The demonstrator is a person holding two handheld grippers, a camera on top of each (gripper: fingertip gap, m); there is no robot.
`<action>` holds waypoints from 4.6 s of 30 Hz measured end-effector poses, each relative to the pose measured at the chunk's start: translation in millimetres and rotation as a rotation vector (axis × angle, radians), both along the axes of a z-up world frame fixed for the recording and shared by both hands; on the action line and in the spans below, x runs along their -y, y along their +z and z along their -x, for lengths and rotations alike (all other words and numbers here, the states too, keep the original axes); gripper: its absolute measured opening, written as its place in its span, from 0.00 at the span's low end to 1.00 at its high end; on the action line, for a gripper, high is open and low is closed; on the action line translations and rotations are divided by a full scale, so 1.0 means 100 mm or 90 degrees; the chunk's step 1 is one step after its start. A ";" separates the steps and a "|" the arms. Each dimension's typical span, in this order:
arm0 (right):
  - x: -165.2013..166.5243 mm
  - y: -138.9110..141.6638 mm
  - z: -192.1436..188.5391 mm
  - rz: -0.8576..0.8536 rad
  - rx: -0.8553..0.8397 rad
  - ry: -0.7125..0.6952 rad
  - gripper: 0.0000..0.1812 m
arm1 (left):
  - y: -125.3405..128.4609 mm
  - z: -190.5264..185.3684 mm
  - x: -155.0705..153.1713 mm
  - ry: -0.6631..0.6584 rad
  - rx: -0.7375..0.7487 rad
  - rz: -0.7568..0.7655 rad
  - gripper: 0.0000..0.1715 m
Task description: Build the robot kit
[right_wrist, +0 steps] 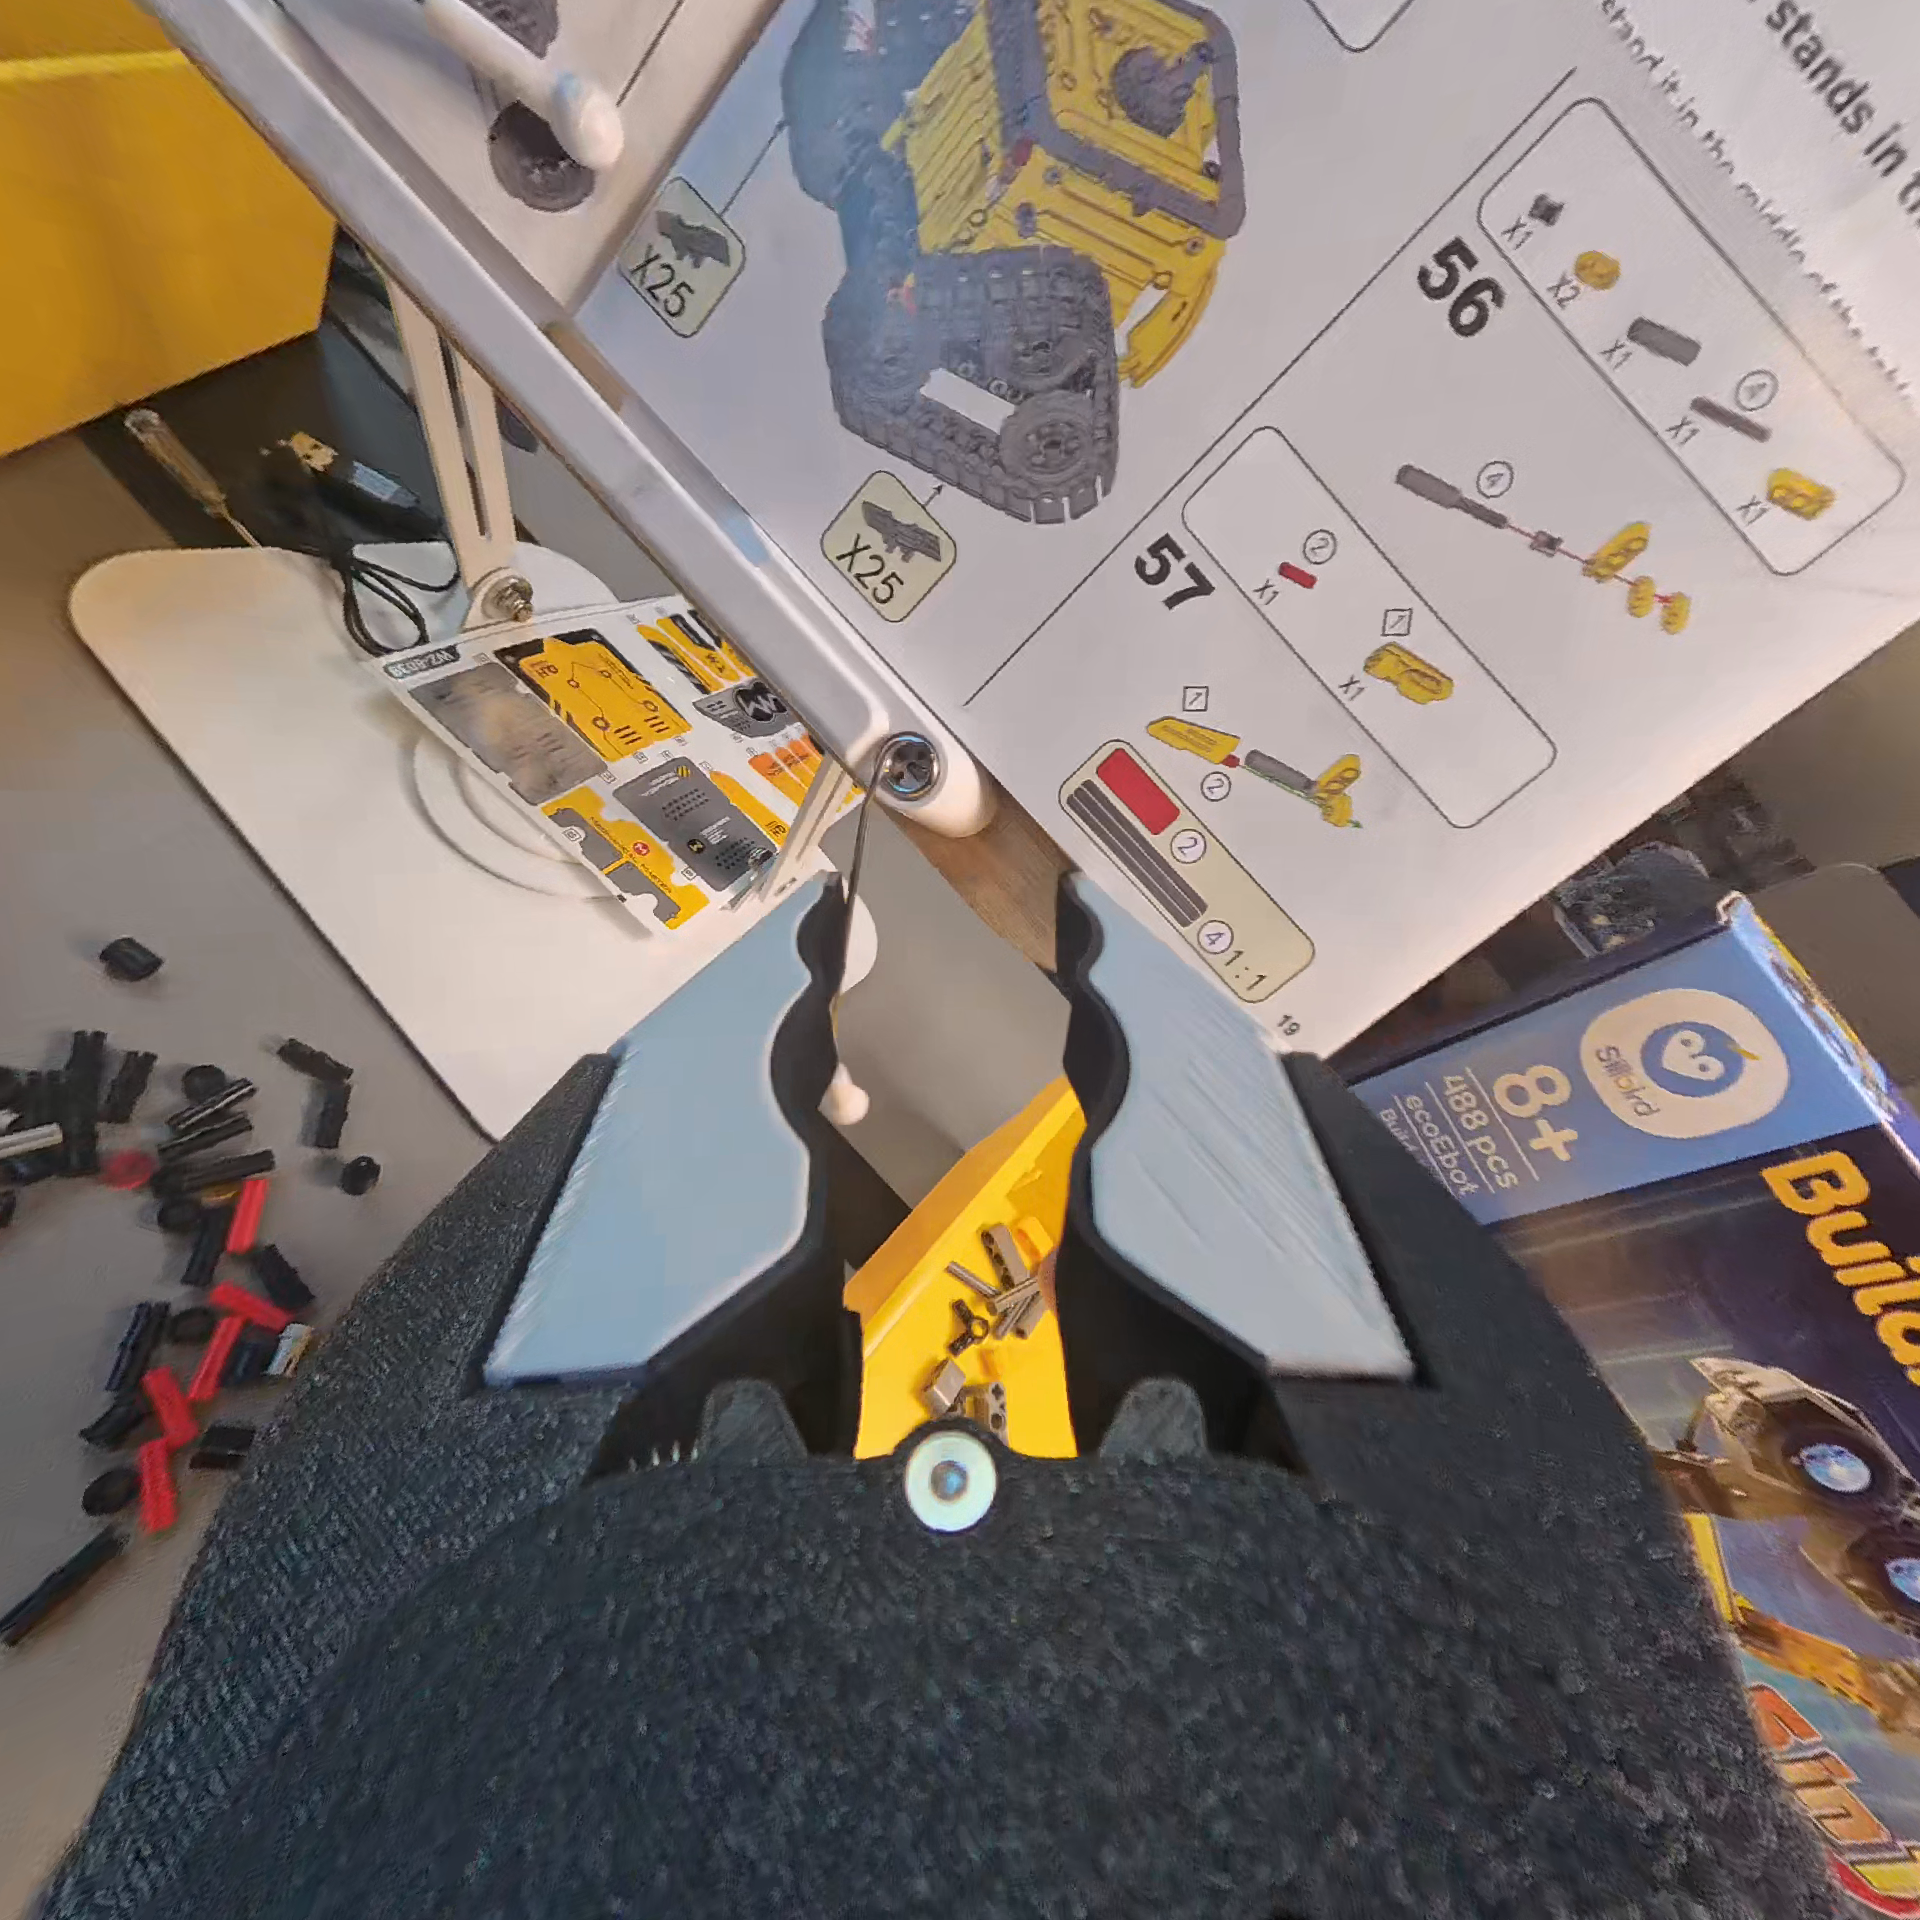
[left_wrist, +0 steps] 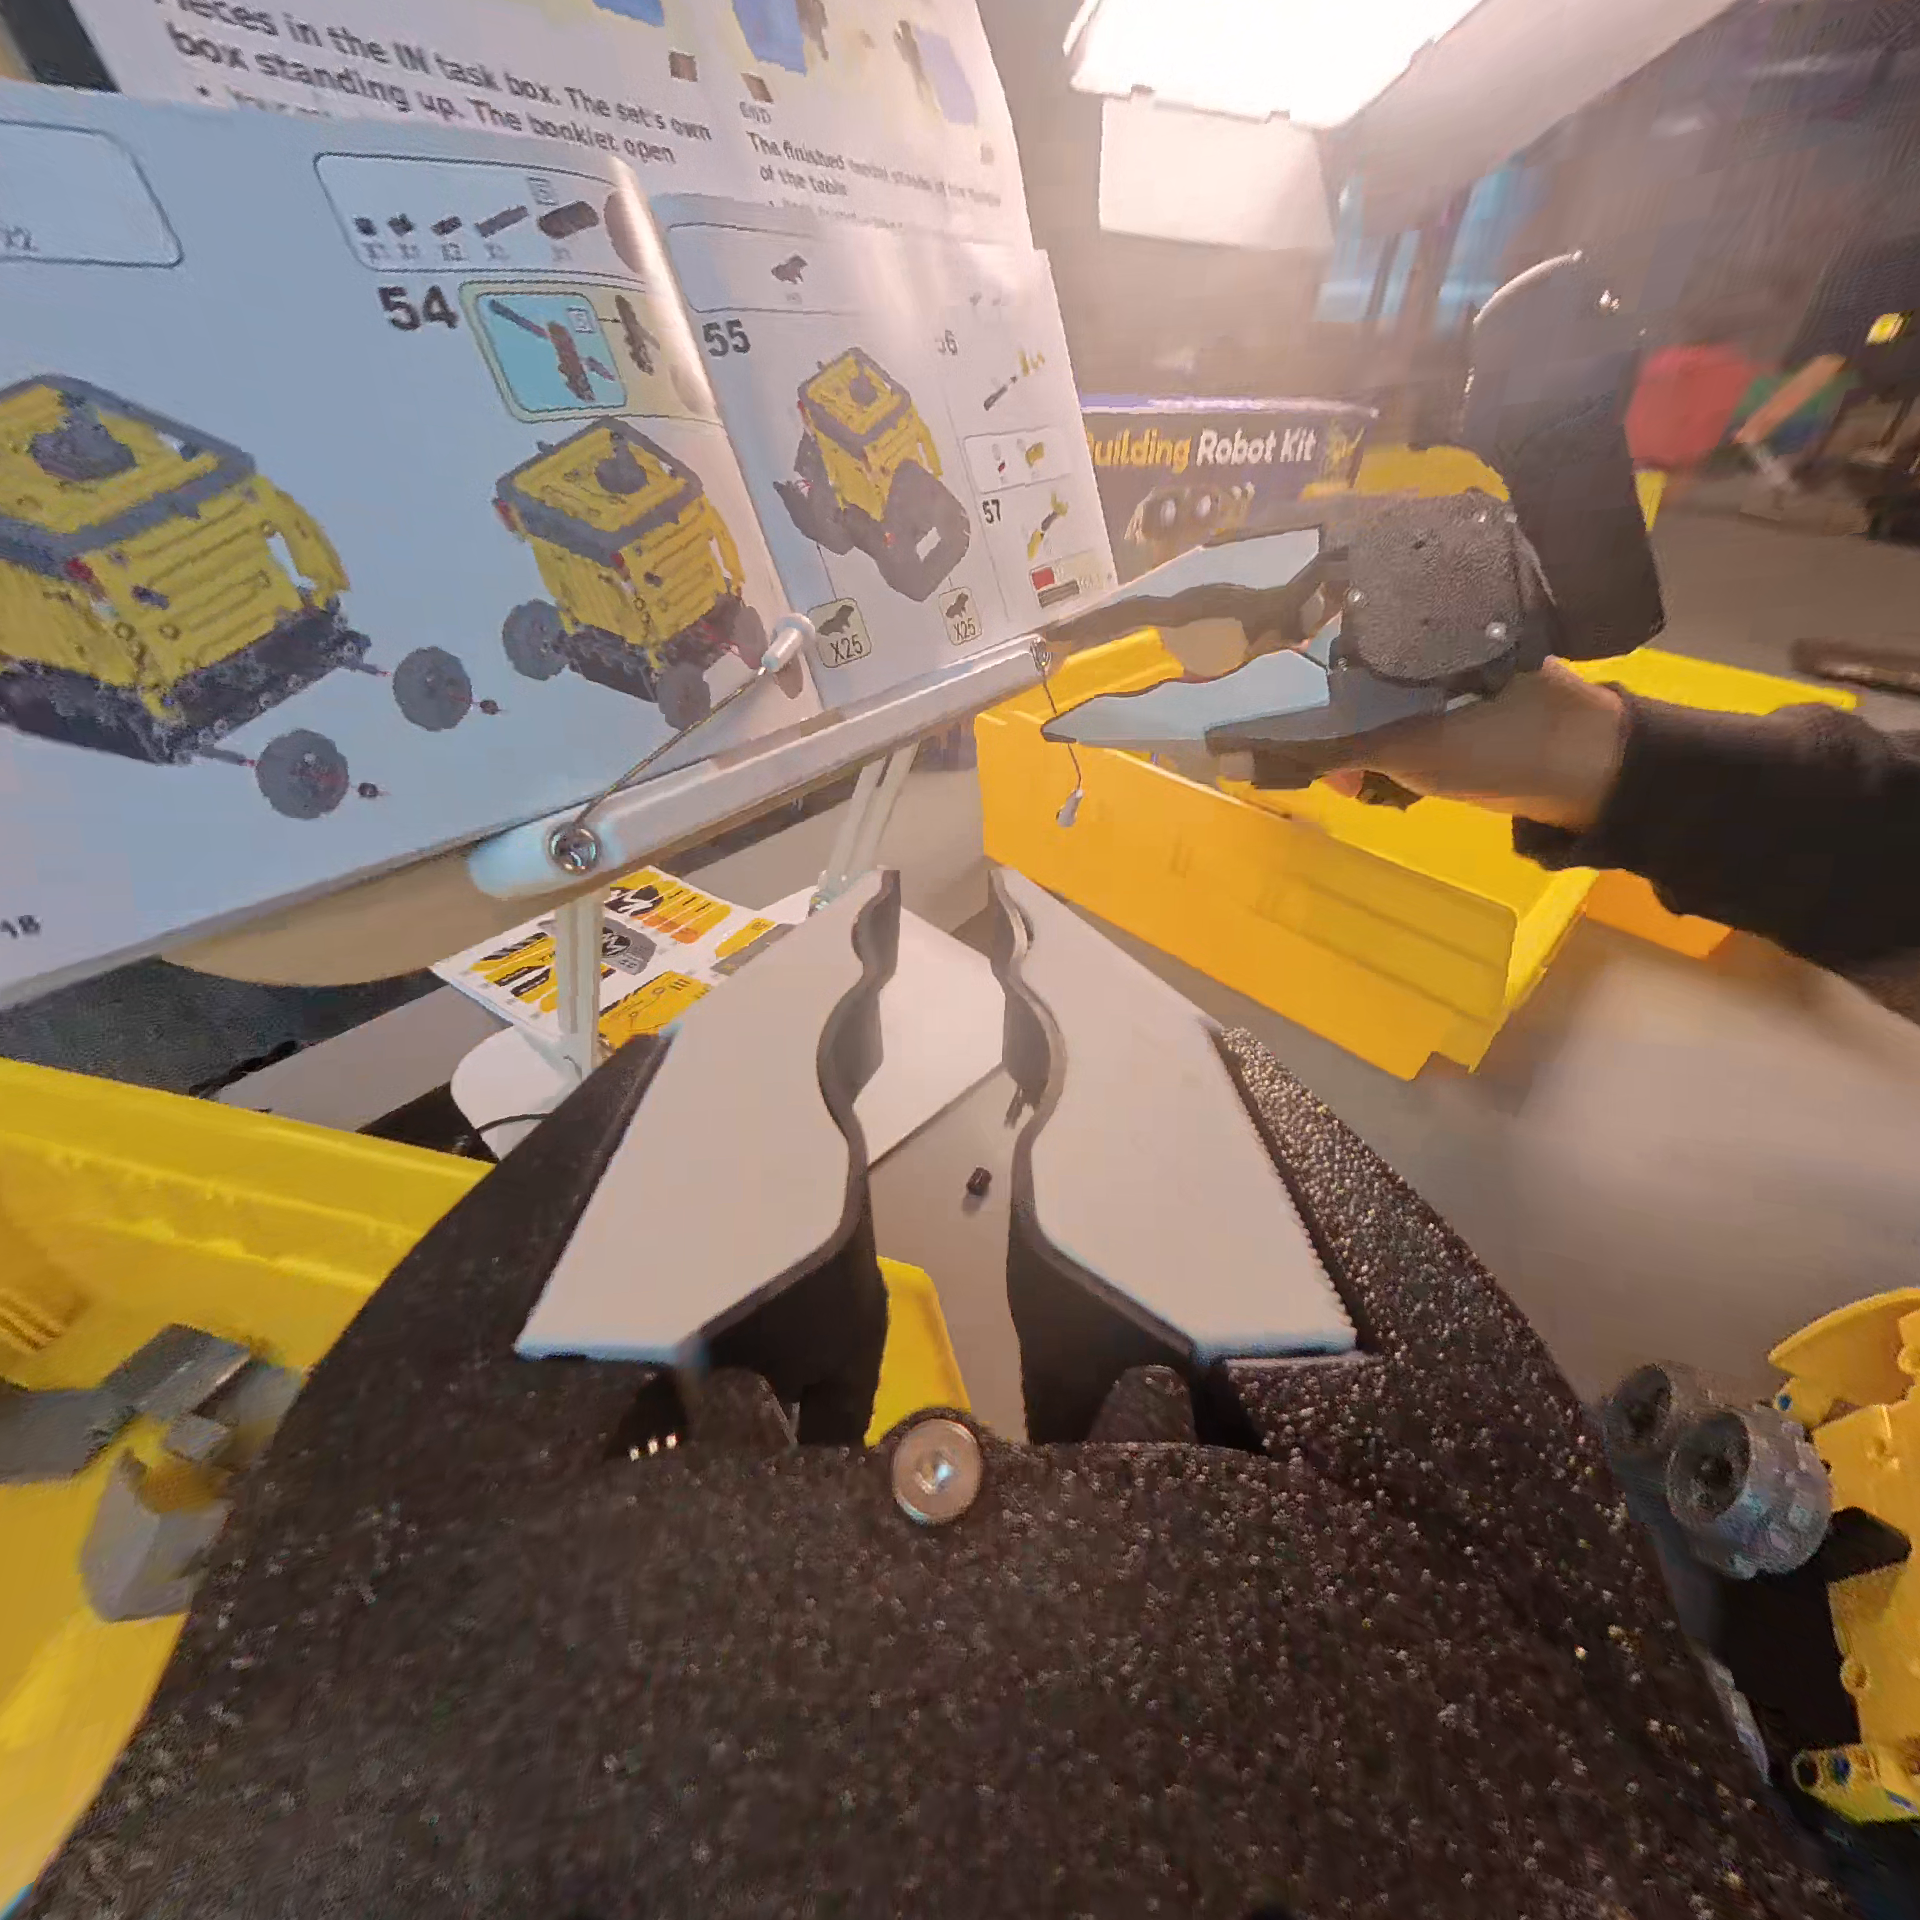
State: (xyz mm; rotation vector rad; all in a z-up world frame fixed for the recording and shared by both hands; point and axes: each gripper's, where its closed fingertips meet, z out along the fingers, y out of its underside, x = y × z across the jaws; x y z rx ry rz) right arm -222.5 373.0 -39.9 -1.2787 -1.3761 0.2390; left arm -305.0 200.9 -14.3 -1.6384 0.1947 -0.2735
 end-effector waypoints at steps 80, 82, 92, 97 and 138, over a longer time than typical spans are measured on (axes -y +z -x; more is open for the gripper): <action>2.09 -0.20 -1.23 0.189 -0.374 0.178 0.16 | -1.03 -0.90 0.35 -0.105 -0.237 0.249 0.15; 2.12 -0.21 -1.23 0.175 -0.361 0.181 0.16 | -1.36 -1.02 0.37 -0.138 -0.216 0.307 0.13; 2.13 -0.28 -1.18 0.160 -0.323 0.178 0.16 | -1.75 -1.16 0.23 -0.182 -0.191 0.371 0.08; 2.12 -0.29 -1.18 0.166 -0.322 0.177 0.16 | -1.77 -1.18 0.16 -0.178 -0.200 0.373 0.06; 2.11 -0.49 -0.95 0.259 -0.193 0.203 0.14 | -1.29 -0.84 1.19 -0.161 -0.153 0.310 0.14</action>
